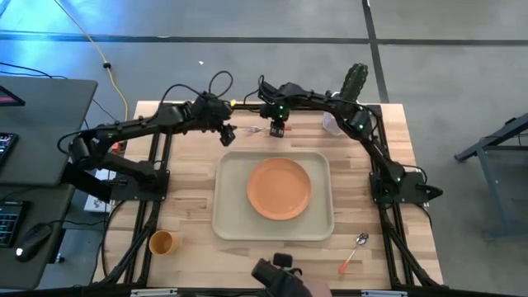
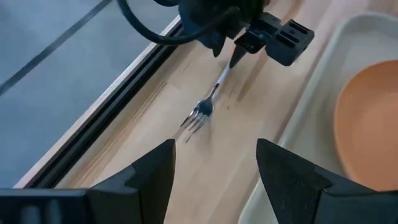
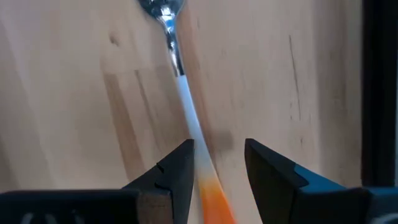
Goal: Pick and place plate/cup/fork/spoon on tray
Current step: Put the orange fork on the light brown serving tray to the left of the orange plate
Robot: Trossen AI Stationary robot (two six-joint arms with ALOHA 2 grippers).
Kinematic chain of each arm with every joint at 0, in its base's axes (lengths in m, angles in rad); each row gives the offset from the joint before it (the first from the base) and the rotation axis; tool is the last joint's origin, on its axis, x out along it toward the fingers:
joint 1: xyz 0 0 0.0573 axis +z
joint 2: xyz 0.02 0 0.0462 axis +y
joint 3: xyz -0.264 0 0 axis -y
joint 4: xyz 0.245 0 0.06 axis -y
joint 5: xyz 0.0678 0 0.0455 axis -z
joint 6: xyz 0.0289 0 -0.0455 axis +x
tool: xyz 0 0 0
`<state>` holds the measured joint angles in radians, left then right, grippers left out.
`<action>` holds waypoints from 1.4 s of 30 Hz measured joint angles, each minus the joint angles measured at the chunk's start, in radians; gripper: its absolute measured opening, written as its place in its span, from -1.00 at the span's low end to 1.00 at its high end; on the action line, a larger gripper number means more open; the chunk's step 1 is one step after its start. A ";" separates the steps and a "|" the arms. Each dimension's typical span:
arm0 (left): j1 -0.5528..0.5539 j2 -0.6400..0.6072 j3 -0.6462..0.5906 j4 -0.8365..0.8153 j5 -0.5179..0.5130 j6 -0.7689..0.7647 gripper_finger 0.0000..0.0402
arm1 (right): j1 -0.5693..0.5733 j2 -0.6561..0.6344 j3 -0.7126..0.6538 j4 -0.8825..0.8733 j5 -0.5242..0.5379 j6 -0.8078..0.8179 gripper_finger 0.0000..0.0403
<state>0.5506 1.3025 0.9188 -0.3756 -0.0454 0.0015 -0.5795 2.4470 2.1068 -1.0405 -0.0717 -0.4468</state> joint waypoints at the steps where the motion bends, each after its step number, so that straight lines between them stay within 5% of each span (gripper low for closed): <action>1: 0.010 0.000 0.000 0.000 0.014 0.000 0.05 | -0.002 0.015 0.021 -0.018 -0.002 -0.010 -0.34; 15: 0.085 0.000 0.000 0.000 0.068 -0.024 0.05 | -0.015 0.044 0.072 -0.119 -0.063 -0.114 -0.37; 27: 0.136 0.000 0.000 0.026 0.068 -0.050 0.05 | -0.049 0.052 0.075 -0.204 0.040 -0.010 -0.93; 33: 0.145 0.001 0.000 0.044 0.068 -0.090 0.05 | -0.057 0.048 0.073 -0.194 0.034 0.038 -0.99; 42: 0.162 0.001 0.000 0.088 0.068 -0.192 0.05 | -0.070 -0.017 0.070 -0.138 -0.156 0.200 -1.00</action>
<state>0.7129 1.3033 0.9188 -0.2872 0.0229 -0.1907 -0.6492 2.4302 2.1765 -1.1788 -0.2280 -0.2466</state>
